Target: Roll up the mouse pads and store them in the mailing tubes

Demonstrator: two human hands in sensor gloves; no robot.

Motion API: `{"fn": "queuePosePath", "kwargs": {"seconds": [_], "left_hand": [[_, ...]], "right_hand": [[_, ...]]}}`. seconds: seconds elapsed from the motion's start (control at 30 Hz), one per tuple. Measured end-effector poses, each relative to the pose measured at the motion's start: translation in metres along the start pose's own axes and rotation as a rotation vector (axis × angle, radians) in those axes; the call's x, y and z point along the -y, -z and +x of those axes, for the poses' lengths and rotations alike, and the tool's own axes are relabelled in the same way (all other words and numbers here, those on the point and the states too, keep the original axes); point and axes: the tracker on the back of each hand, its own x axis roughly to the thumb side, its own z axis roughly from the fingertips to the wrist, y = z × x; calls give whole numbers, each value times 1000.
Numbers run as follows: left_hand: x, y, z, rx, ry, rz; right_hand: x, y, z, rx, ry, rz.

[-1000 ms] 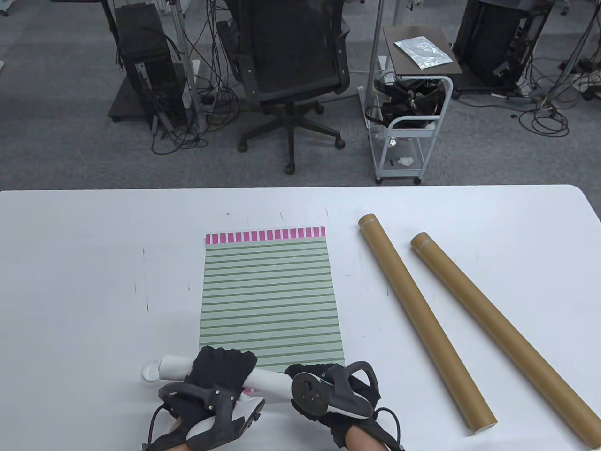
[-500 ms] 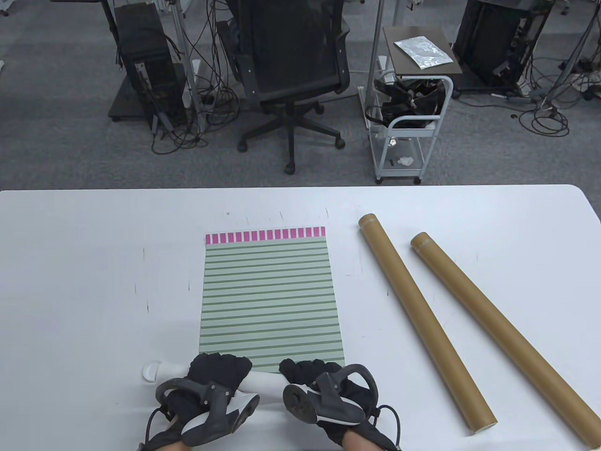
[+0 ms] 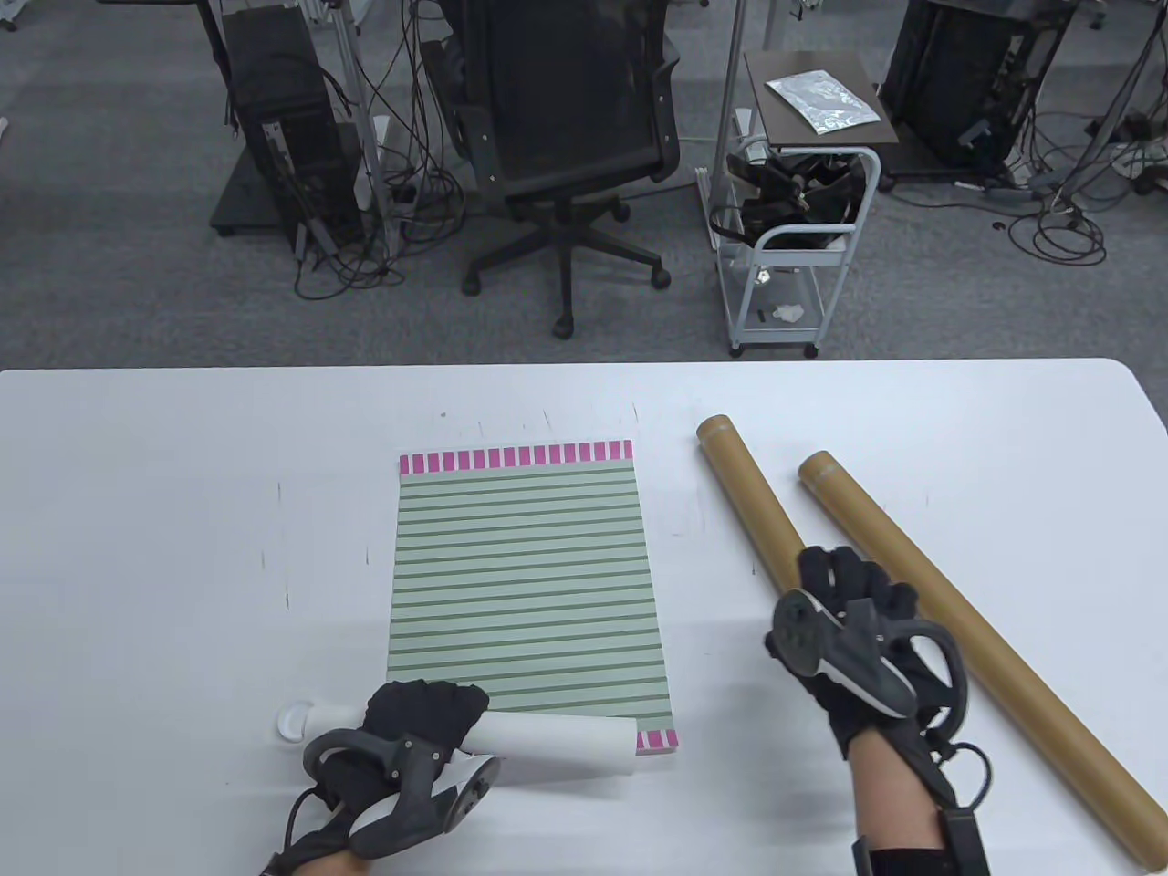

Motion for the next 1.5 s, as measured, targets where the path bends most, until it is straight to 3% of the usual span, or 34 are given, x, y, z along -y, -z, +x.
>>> {"fn": "queuePosePath", "kwargs": {"seconds": [0.07,0.17,0.33,0.63,0.73,0.93,1.1,1.33,1.5], "left_hand": [[-1,2,1,2,-7,5],[-1,1,4,15,4,8],[-2,0,6,28,10,16],[1,0,9,47,15,9],[1,0,6,41,16,8],[2,1,5,37,7,7],[1,2,3,28,8,16],[3,4,-8,-17,15,8],[5,6,-21,-73,13,-2]], "right_hand": [[-14,4,-28,-69,9,80],[-33,7,-58,-139,-21,113],[-52,9,-85,-186,66,175],[-76,19,-50,-66,210,284],[-84,27,-39,-56,171,402],[-82,31,-20,-74,96,389],[-84,21,-1,-105,102,288],[-65,6,12,-109,145,355],[-25,-24,20,55,140,-14]]}}
